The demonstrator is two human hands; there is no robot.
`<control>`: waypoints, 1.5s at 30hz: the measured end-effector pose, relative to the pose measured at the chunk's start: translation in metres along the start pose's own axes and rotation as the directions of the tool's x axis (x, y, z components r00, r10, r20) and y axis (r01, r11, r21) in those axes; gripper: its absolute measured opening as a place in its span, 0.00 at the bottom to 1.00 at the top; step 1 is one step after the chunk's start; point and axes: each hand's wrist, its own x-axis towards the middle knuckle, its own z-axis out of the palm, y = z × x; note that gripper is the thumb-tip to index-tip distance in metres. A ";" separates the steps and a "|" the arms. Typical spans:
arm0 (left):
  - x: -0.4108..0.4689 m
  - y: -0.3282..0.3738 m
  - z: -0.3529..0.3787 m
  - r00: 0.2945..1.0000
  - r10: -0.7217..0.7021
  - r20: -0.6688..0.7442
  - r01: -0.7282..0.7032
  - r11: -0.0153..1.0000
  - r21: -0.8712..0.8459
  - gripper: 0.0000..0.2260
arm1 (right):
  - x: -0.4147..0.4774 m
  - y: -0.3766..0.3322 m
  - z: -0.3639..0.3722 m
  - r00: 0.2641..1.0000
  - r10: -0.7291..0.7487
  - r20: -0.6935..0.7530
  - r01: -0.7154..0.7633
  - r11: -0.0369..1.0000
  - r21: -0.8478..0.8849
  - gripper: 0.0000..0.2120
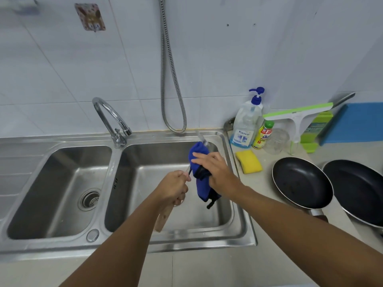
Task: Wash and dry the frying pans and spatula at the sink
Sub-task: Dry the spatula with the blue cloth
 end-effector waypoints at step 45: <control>-0.014 -0.019 -0.014 0.915 0.399 -0.054 -0.343 0.841 0.418 0.22 | 0.078 -0.017 -0.074 0.959 0.270 -0.088 -0.273 0.962 -0.016 0.26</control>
